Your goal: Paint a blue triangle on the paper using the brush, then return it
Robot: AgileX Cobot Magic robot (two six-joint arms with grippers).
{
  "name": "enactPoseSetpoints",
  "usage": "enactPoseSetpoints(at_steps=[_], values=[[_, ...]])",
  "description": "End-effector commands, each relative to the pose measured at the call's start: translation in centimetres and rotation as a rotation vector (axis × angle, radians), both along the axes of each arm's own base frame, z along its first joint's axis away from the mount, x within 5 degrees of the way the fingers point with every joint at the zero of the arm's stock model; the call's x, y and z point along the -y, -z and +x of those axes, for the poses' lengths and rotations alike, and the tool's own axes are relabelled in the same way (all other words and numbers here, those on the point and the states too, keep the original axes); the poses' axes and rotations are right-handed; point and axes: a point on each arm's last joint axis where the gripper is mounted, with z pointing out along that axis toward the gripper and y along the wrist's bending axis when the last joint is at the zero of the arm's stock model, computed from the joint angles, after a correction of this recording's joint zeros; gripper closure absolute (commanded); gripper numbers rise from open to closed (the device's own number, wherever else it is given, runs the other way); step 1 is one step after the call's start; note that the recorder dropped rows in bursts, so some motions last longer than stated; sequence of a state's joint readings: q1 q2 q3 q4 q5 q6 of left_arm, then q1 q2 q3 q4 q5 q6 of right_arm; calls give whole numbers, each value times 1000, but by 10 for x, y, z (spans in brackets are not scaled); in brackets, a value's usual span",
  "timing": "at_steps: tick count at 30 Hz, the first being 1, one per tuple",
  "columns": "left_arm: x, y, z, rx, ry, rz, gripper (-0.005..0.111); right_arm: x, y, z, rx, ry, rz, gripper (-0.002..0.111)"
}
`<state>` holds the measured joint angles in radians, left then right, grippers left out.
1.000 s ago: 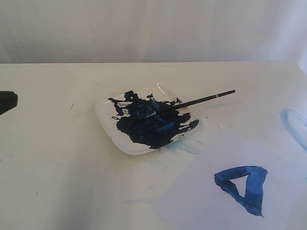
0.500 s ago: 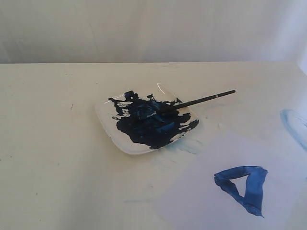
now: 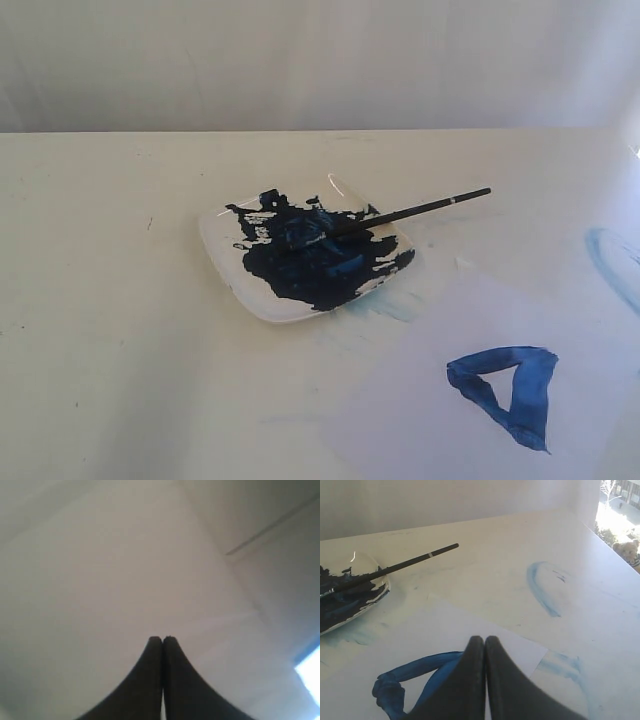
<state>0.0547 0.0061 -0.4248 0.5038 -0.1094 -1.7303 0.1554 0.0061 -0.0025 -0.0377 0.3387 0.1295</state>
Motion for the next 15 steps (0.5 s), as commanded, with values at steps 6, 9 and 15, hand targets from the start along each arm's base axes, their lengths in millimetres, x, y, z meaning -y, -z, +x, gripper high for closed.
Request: enactPoseSetpoints(at_steps=[6, 9, 15], values=[[-2, 143, 33, -784, -31, 906, 107, 0, 0, 0, 6, 7, 4, 108], [-2, 175, 35, -870, 20, 930, 107, 0, 0, 0, 6, 7, 4, 108], [-1, 172, 36, -822, 12, 1043, 107, 0, 0, 0, 5, 8, 6, 108]])
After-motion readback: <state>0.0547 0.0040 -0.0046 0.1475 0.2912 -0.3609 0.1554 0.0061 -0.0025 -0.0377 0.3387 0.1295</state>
